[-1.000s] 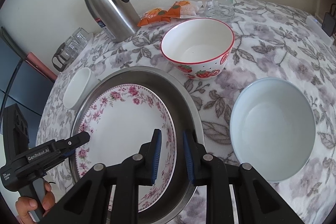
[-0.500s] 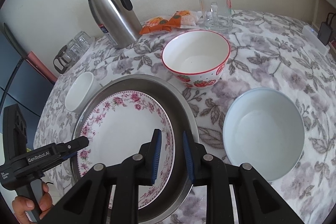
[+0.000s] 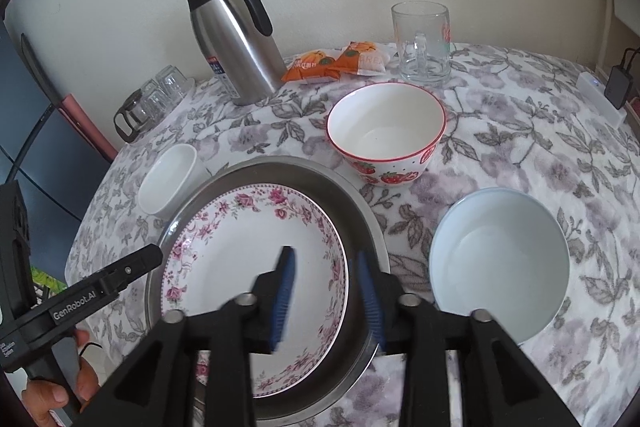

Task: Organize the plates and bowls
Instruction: 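Open the right gripper to release the plate inside the basin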

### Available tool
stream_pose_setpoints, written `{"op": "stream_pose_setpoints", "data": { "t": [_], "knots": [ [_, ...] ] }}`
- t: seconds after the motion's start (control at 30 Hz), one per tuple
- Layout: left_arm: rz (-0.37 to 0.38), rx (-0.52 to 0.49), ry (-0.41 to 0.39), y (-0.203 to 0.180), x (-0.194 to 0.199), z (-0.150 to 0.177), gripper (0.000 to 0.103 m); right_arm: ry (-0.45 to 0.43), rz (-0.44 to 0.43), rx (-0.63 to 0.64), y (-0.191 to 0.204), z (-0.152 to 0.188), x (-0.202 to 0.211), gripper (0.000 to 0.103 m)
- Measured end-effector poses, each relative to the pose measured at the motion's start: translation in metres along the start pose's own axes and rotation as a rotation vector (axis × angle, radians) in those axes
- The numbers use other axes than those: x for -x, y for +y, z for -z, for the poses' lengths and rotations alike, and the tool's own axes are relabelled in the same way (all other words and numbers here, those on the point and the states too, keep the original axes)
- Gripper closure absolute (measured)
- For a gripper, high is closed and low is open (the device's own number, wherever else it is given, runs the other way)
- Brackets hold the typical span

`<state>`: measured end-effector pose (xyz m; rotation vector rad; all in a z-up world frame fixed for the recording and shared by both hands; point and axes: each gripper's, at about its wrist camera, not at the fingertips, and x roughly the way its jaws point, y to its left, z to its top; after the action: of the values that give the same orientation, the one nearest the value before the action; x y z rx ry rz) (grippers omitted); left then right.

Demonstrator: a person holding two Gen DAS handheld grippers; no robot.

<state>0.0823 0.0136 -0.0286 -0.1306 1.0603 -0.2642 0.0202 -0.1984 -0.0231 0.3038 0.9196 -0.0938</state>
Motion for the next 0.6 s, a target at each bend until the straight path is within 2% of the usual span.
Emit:
{"op": "stream_pose_setpoints", "data": {
  "t": [0.03,0.07,0.17,0.27,0.33,0.4,0.47,0.6],
  "knots": [
    [-0.008,-0.001,0.003,0.001,-0.001,0.0,0.034,-0.002,0.005,0.001,0.0,0.0,0.0,0.047],
    [-0.012,0.0,0.001,0.001,-0.002,0.0,0.028,-0.005,0.007,0.002,-0.001,0.0,0.001,0.044],
    [-0.036,-0.008,-0.025,0.001,-0.001,0.0,0.023,-0.015,0.003,-0.007,-0.003,0.0,0.002,0.033],
    [-0.046,-0.013,-0.047,0.002,0.001,0.0,0.009,-0.022,-0.004,-0.012,-0.005,0.0,0.003,0.025],
    [-0.046,-0.017,-0.061,0.002,0.002,-0.001,0.008,-0.022,-0.008,-0.018,-0.005,0.0,0.002,0.02],
    [-0.053,-0.023,-0.074,0.002,0.003,-0.001,0.007,-0.025,-0.007,-0.018,-0.006,0.0,0.002,0.007],
    [-0.06,-0.027,-0.088,0.003,0.003,-0.002,0.006,-0.035,-0.004,-0.017,-0.007,0.0,0.003,0.0],
    [-0.06,-0.027,-0.137,0.004,0.008,-0.002,0.003,-0.047,-0.009,-0.024,-0.01,0.0,0.004,0.0]
  ]
}}
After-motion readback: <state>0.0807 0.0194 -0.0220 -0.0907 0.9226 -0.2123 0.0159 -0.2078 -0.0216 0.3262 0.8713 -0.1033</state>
